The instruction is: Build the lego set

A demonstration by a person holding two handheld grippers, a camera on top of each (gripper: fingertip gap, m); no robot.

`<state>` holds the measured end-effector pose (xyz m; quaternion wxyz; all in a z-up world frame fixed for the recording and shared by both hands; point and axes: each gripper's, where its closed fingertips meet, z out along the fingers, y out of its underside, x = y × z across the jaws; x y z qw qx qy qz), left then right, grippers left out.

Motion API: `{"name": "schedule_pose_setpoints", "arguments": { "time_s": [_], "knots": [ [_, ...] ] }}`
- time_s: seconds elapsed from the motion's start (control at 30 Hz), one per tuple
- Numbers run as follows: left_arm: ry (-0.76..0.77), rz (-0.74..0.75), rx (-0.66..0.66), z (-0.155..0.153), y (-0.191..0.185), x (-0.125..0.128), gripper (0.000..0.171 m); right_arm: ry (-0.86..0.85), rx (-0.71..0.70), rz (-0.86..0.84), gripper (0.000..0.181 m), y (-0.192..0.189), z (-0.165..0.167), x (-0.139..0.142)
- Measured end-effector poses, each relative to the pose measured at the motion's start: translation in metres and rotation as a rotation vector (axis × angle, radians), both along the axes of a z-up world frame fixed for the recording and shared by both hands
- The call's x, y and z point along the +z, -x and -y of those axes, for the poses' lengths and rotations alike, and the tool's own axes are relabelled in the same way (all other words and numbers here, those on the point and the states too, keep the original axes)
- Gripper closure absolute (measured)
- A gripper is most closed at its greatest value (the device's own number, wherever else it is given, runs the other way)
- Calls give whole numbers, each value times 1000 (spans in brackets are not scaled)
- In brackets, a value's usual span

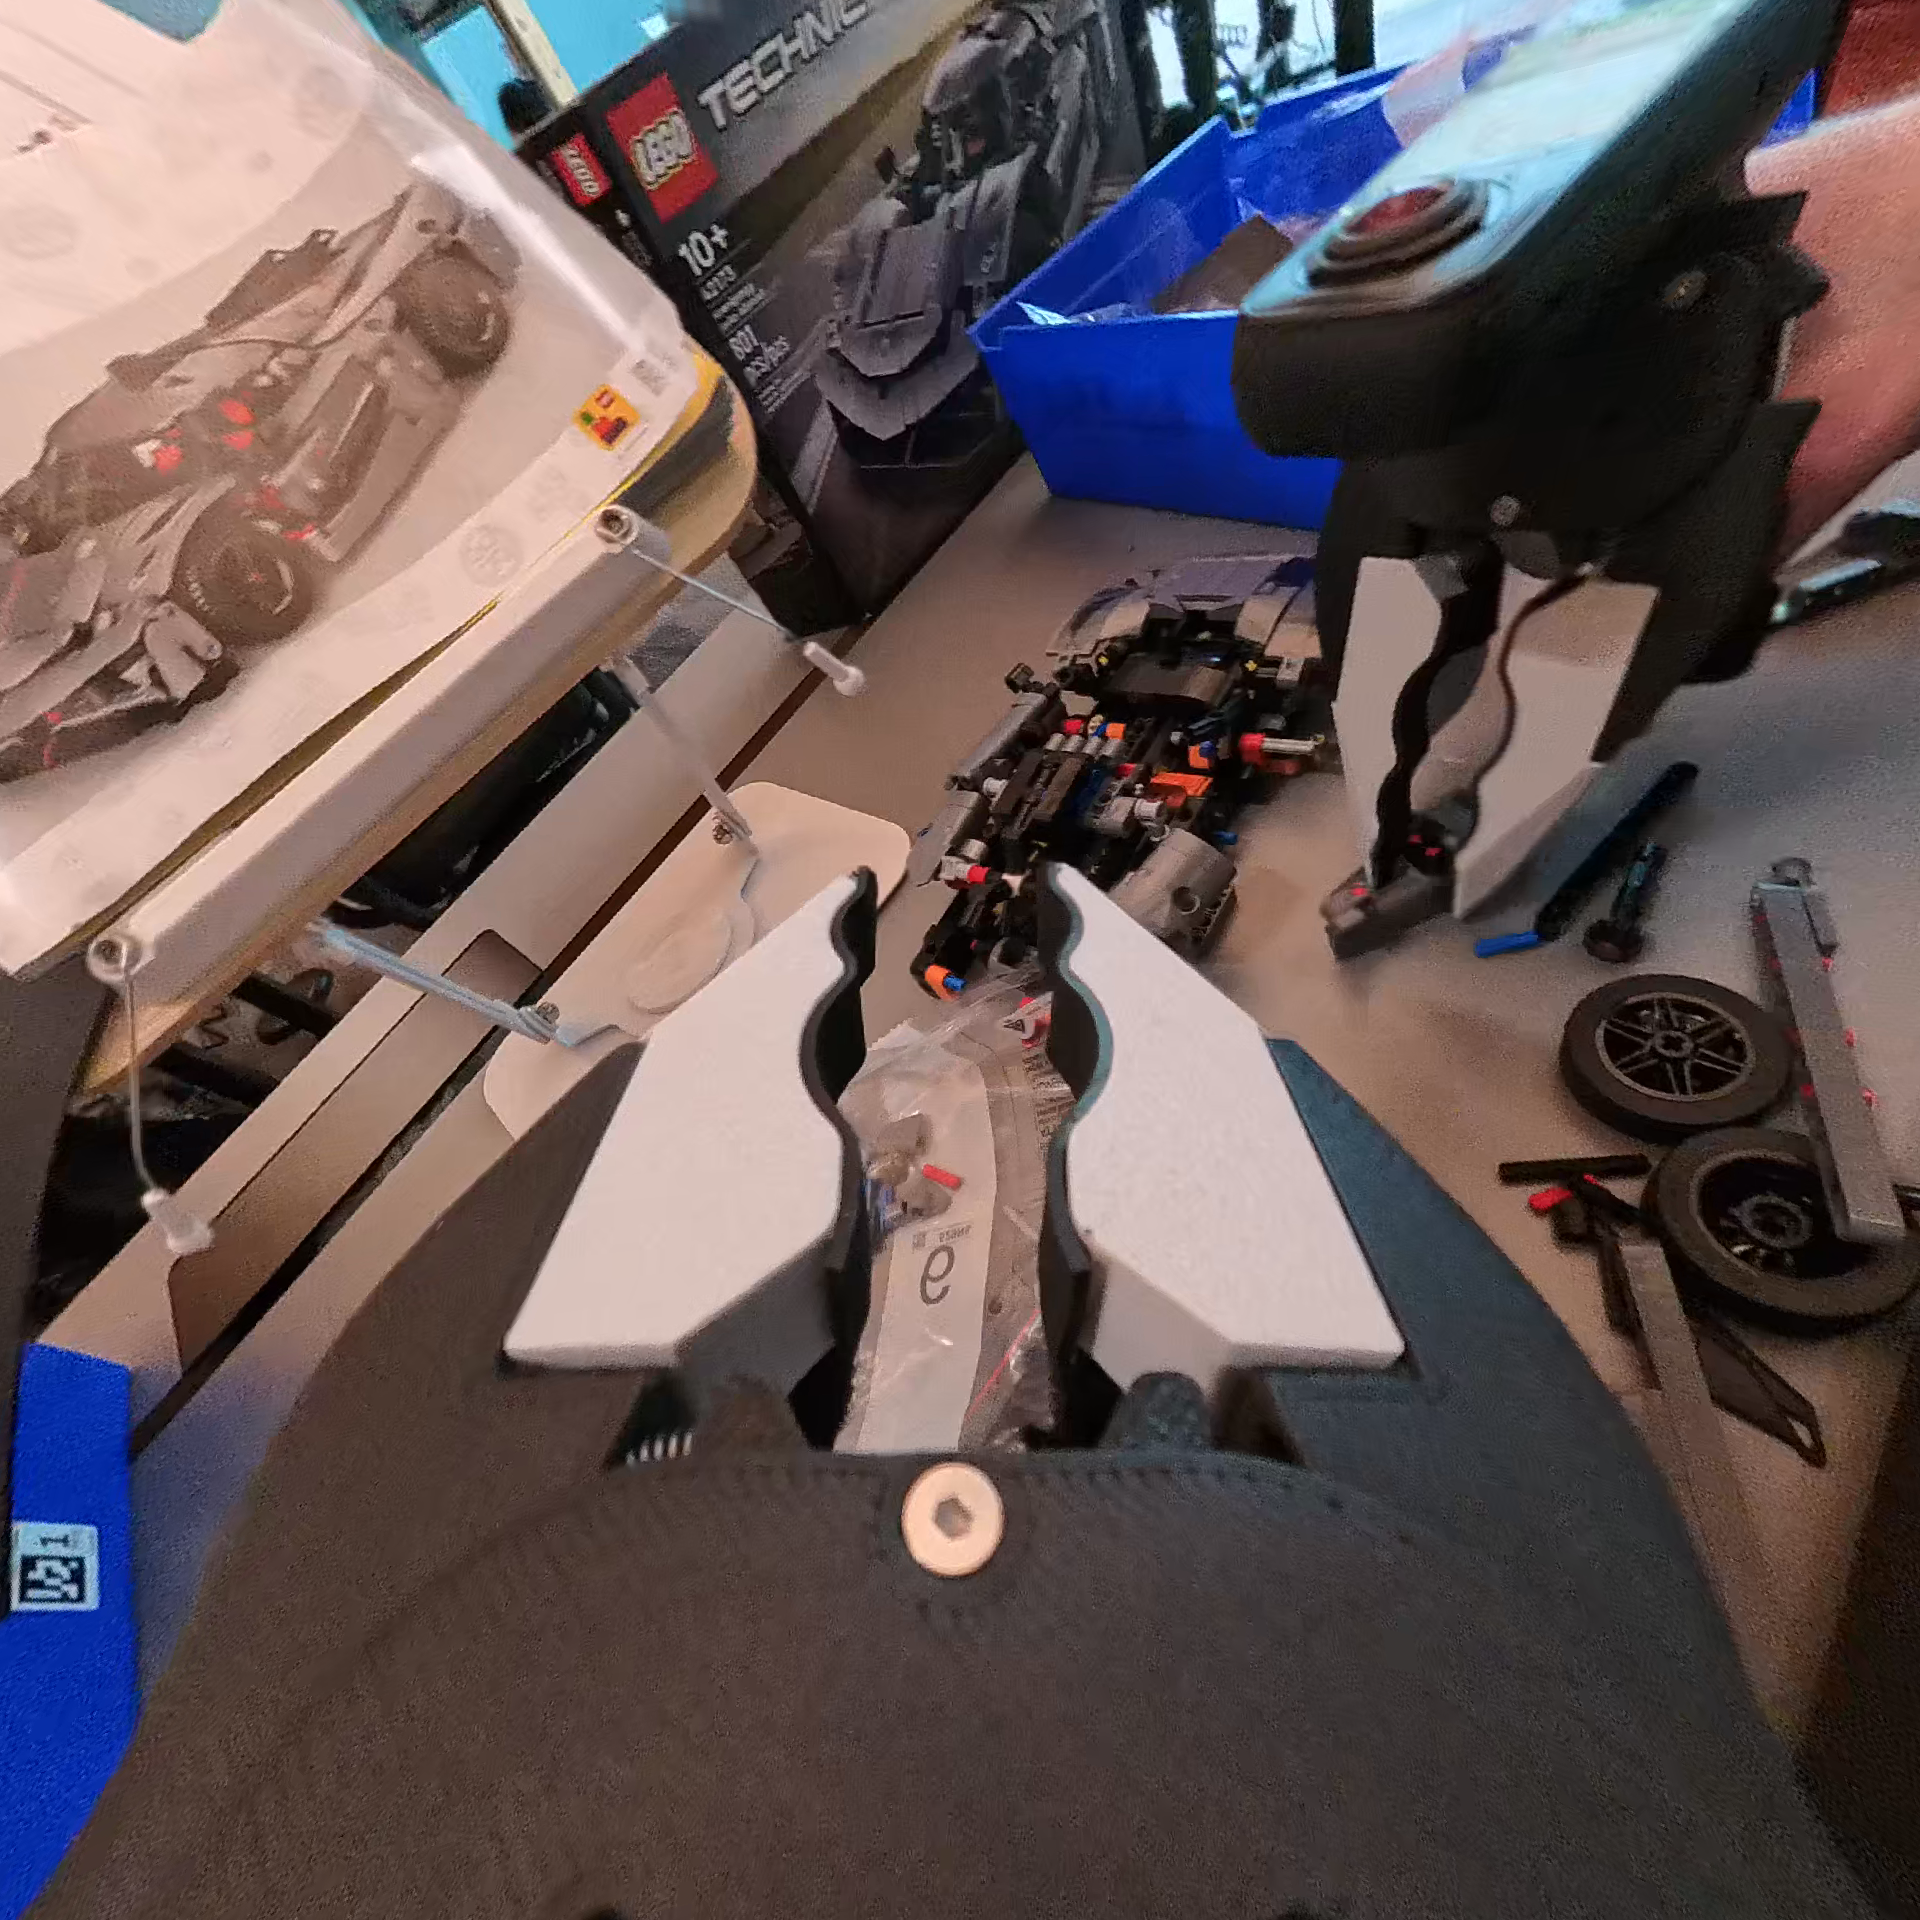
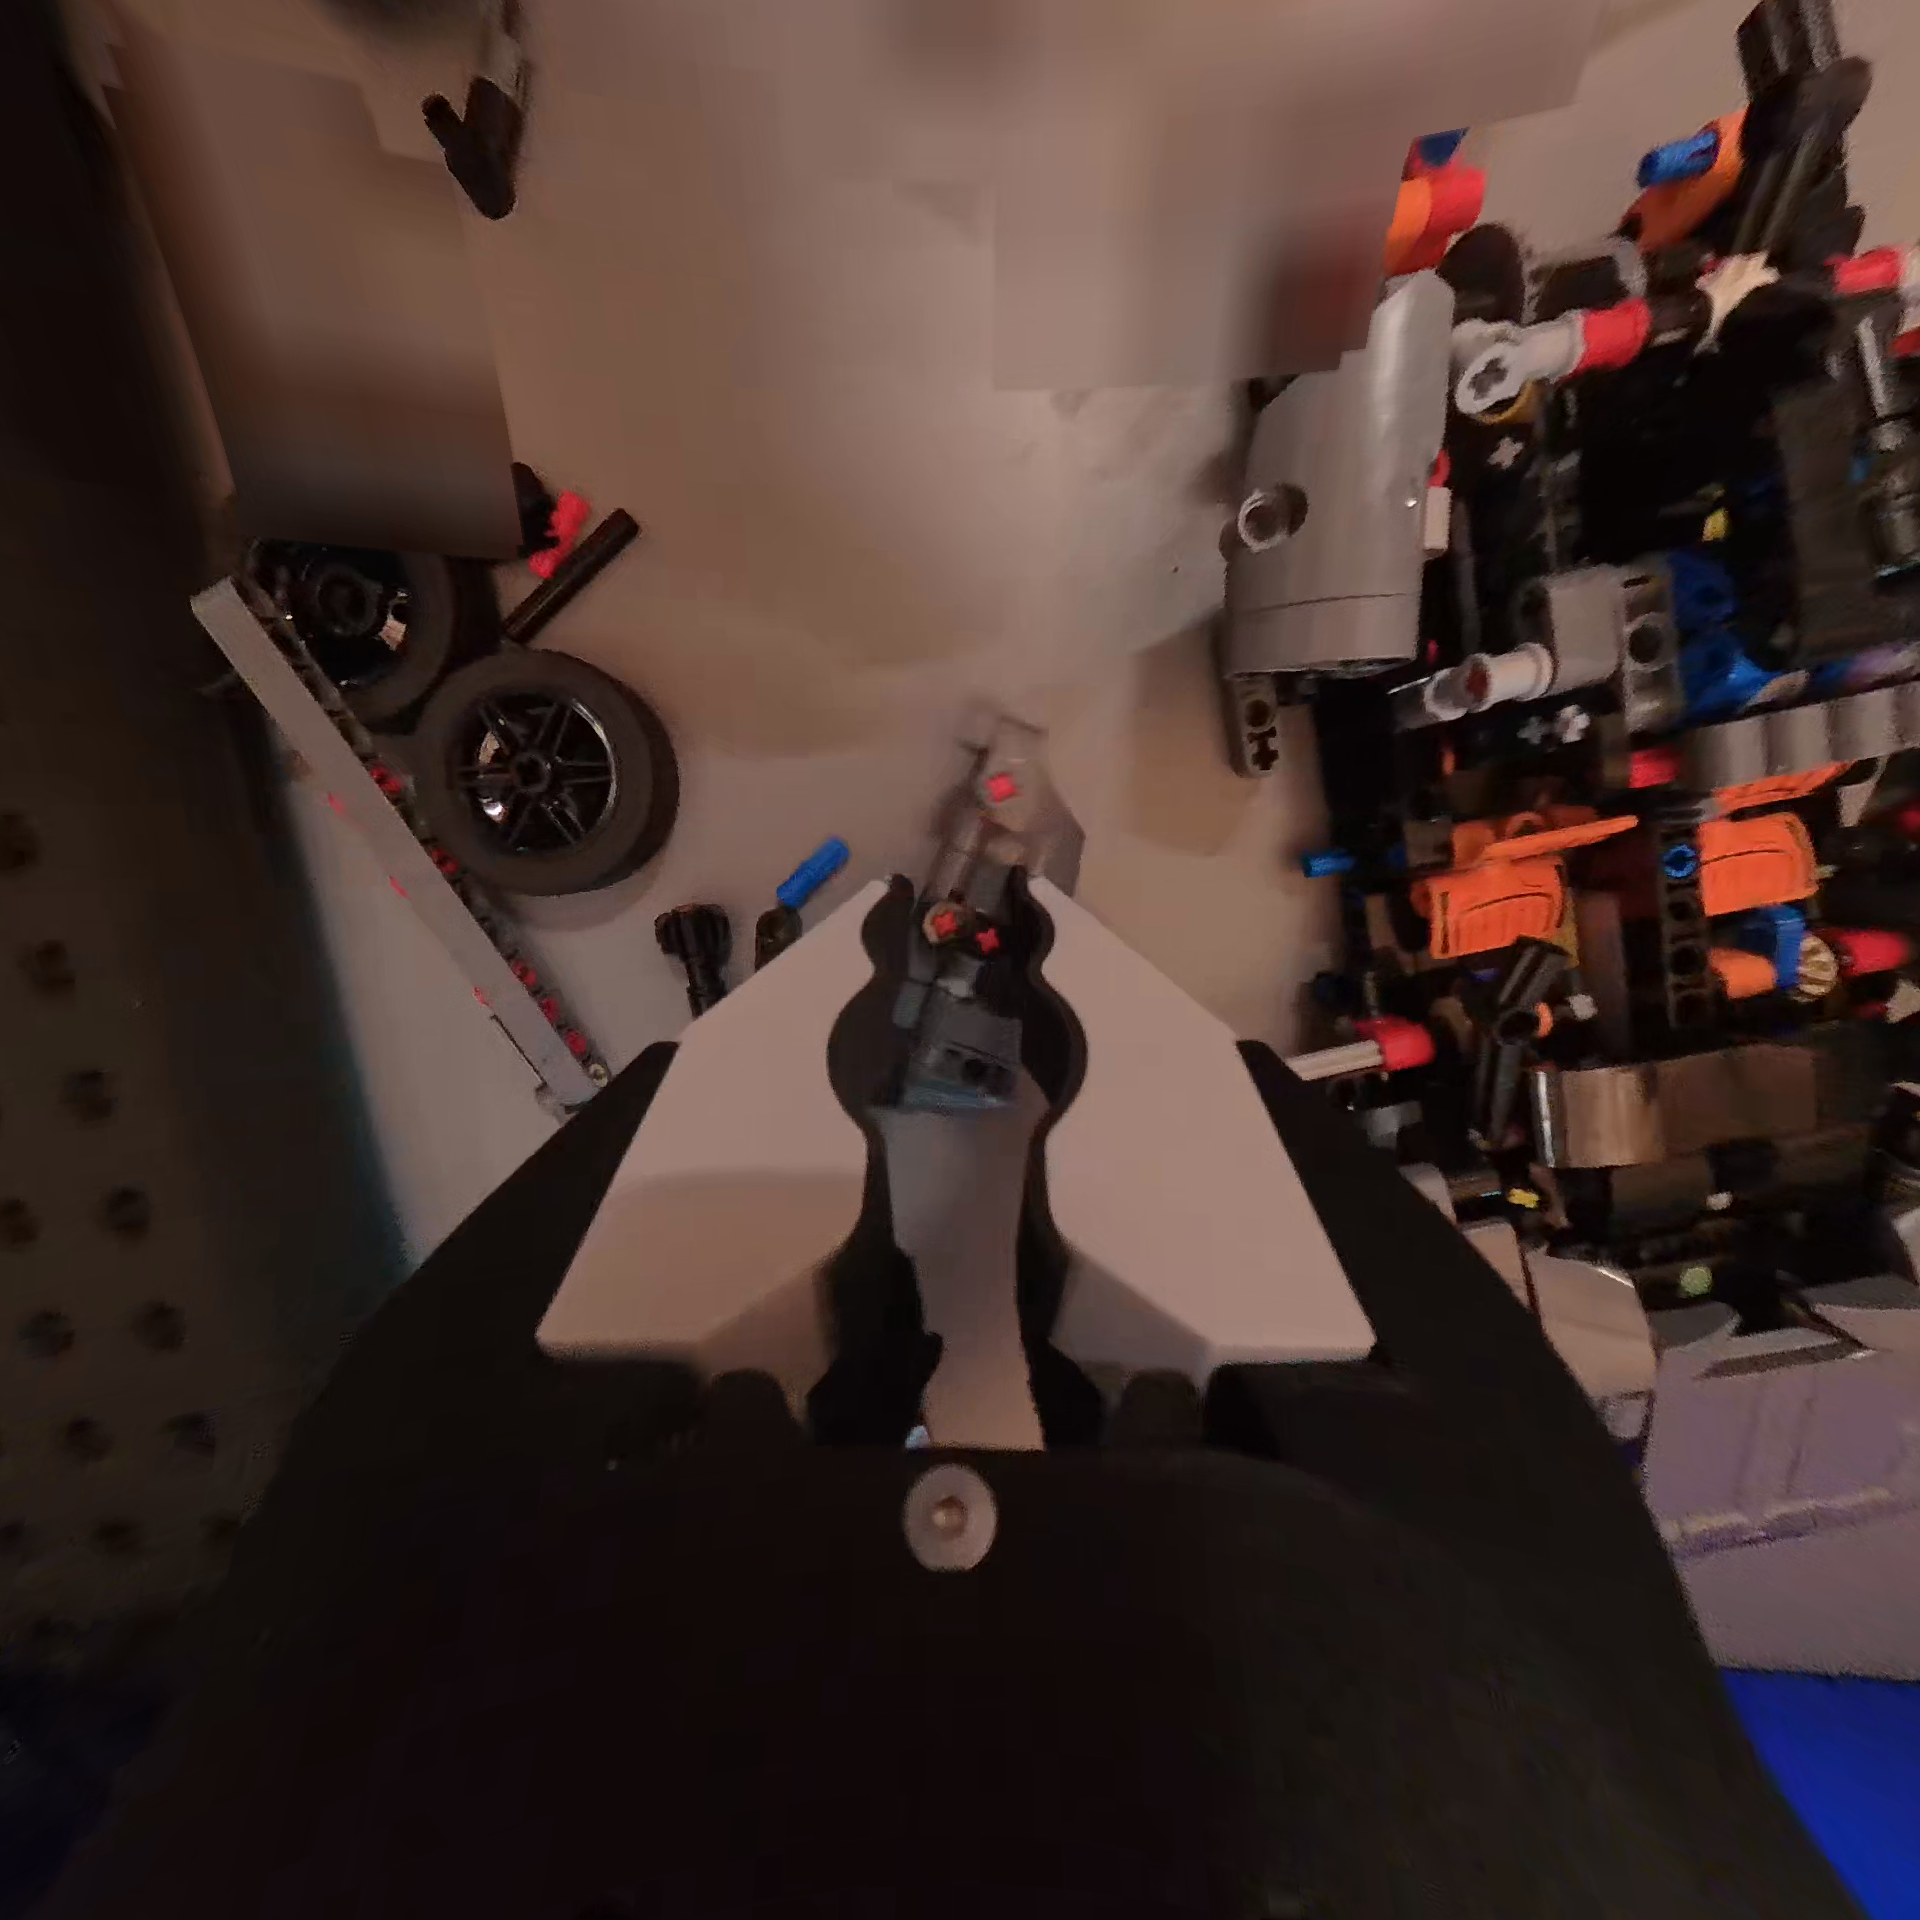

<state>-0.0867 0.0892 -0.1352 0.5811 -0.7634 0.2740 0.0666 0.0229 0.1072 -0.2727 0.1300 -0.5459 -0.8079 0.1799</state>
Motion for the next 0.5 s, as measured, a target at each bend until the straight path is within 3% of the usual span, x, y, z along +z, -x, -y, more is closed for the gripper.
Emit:
{"name": "schedule_pose_setpoints", "arguments": {
  "time_s": [0.13, 0.23, 0.37, 0.5],
  "knots": [
    [15, -35, -45, 0, -12, -6, 144, 64, 29, -96, 167, 4, 7, 18],
    [35, -16, -87, 2, -20, -10, 143, 177, 40, -285, 167, 13, 14, 54],
    [104, 143, -243, 11, -47, -11, 143, 322, 82, -563, 167, 16, 21, 111],
    [158, 360, -393, 17, -73, -2, 132, 410, 157, -675, 167, 16, 37, 135]
  ]
}}
